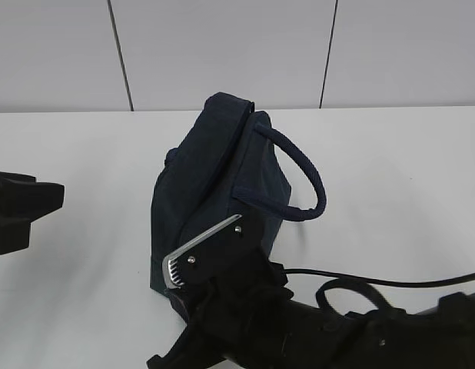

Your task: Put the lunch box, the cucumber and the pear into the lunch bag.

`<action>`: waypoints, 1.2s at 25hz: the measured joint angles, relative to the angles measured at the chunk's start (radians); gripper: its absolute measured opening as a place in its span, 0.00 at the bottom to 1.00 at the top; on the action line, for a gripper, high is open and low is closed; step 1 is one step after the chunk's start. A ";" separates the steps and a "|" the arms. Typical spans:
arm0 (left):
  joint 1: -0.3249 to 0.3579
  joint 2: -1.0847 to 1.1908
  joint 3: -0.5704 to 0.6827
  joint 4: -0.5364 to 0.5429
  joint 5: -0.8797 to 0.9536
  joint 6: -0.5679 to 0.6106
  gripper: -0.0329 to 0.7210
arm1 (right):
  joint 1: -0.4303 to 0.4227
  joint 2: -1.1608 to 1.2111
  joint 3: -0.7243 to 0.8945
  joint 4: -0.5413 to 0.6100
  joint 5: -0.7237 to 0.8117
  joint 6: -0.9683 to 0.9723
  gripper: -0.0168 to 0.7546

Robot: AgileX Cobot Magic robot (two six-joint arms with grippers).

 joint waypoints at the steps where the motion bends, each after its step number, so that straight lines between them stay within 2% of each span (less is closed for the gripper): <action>1: 0.000 0.000 0.000 0.001 -0.001 0.000 0.38 | 0.000 -0.020 0.000 0.000 0.013 -0.010 0.03; 9: 0.000 0.000 0.000 0.132 0.023 0.000 0.32 | 0.000 -0.174 0.006 0.023 0.104 -0.121 0.03; 11: 0.000 0.000 0.000 0.117 0.021 0.000 0.31 | 0.000 -0.198 0.006 0.054 0.118 -0.165 0.03; 14: 0.000 0.000 0.000 0.036 0.021 0.000 0.30 | 0.000 -0.220 0.006 0.089 0.137 -0.212 0.03; 17: 0.000 0.000 0.000 0.014 0.050 0.021 0.30 | 0.000 -0.237 0.006 0.100 0.147 -0.228 0.03; 19: 0.000 0.000 0.000 -0.004 0.097 0.077 0.30 | 0.000 -0.243 0.001 0.104 0.158 -0.235 0.03; 21: 0.000 0.000 0.000 -0.061 0.150 0.189 0.30 | 0.000 -0.245 -0.016 0.113 0.180 -0.251 0.03; 25: 0.000 0.000 0.001 -0.340 0.268 0.520 0.31 | 0.000 -0.245 -0.054 0.140 0.210 -0.302 0.03; 27: 0.000 0.009 0.001 -0.458 0.303 0.630 0.31 | 0.000 -0.245 -0.060 0.146 0.212 -0.320 0.03; 30: 0.030 0.061 0.001 -0.555 0.385 0.736 0.32 | 0.000 -0.245 -0.063 0.153 0.223 -0.330 0.03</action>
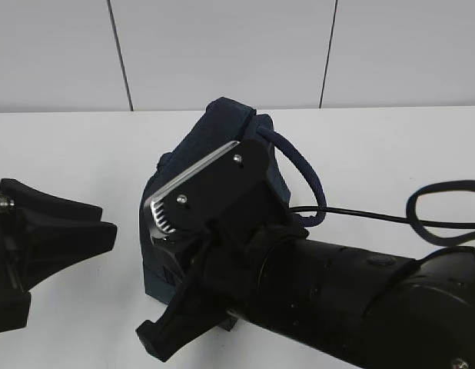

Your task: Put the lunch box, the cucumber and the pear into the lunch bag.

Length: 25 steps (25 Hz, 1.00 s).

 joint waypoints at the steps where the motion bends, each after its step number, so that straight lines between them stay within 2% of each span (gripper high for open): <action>1: 0.023 0.024 0.000 -0.032 0.036 0.035 0.32 | 0.000 0.000 0.000 0.000 0.004 -0.002 0.03; 5: 0.163 0.135 0.000 -0.171 0.198 0.192 0.33 | 0.000 0.000 0.000 0.000 0.008 -0.006 0.03; 7: 0.237 0.169 0.000 -0.197 0.239 0.246 0.33 | 0.000 -0.002 0.000 0.000 0.014 -0.008 0.03; 9: 0.273 0.187 0.000 -0.199 0.260 0.293 0.33 | 0.000 -0.002 0.000 0.000 0.021 -0.010 0.03; 17: 0.281 0.231 0.000 -0.186 0.301 0.480 0.37 | 0.000 -0.002 -0.002 0.000 0.032 -0.012 0.03; 25: 0.281 0.294 -0.011 -0.192 0.335 0.531 0.37 | 0.000 -0.002 -0.002 0.000 0.036 -0.012 0.03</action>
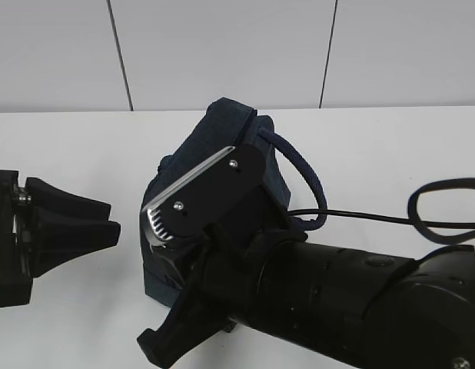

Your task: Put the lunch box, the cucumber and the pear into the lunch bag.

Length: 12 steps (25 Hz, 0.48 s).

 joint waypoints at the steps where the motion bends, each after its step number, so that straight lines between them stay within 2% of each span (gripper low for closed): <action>1: 0.000 0.008 -0.008 -0.001 0.000 0.001 0.37 | 0.000 -0.002 0.000 0.000 0.000 0.000 0.03; 6: -0.012 0.055 -0.051 -0.004 0.001 0.004 0.37 | 0.000 -0.002 0.000 0.000 0.002 0.000 0.03; 12: -0.102 0.076 -0.089 -0.005 -0.056 0.005 0.37 | 0.000 -0.002 0.000 0.000 0.002 -0.002 0.03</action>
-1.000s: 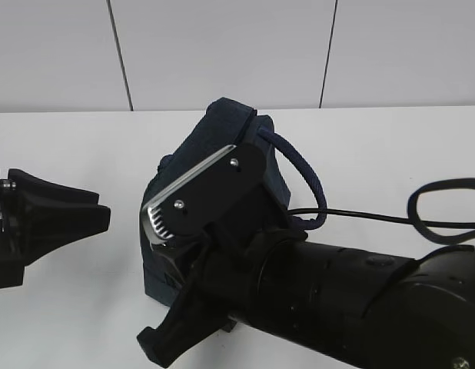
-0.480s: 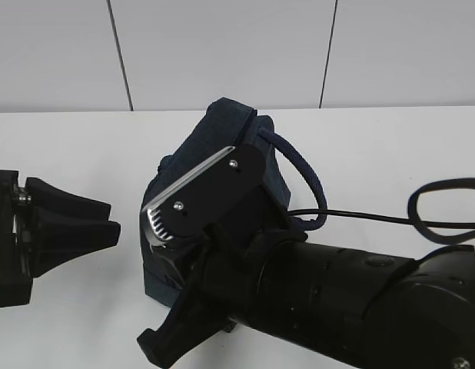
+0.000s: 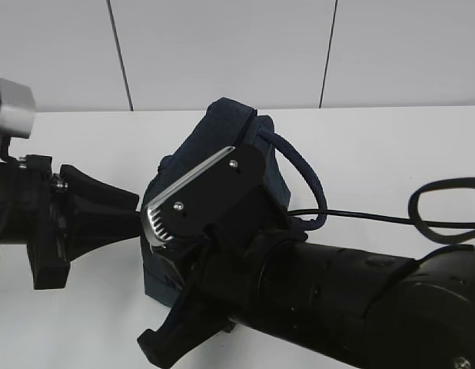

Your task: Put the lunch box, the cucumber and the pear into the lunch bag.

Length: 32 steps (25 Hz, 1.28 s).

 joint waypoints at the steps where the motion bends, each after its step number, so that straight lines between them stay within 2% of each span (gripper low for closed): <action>1: -0.009 0.000 -0.002 -0.002 -0.017 0.000 0.37 | 0.000 0.000 0.000 0.000 0.000 0.000 0.03; 8: -0.017 0.027 -0.003 -0.038 -0.056 0.000 0.37 | 0.000 0.000 0.000 0.000 0.001 0.000 0.03; 20: -0.017 0.133 -0.008 -0.077 0.025 0.000 0.36 | 0.000 0.000 0.000 0.000 0.001 0.000 0.03; 22: -0.017 0.144 -0.008 -0.079 0.034 0.000 0.29 | 0.000 0.000 0.000 0.000 0.001 0.000 0.03; 24: -0.017 0.147 -0.008 -0.082 0.035 0.000 0.14 | 0.000 0.000 0.000 0.000 0.001 0.000 0.03; 26: -0.017 0.147 -0.008 -0.082 0.035 0.000 0.06 | 0.000 0.000 0.000 0.000 0.001 0.000 0.03; 32: -0.019 0.147 -0.008 -0.080 0.038 0.000 0.03 | 0.000 0.000 0.000 0.034 -0.014 0.000 0.03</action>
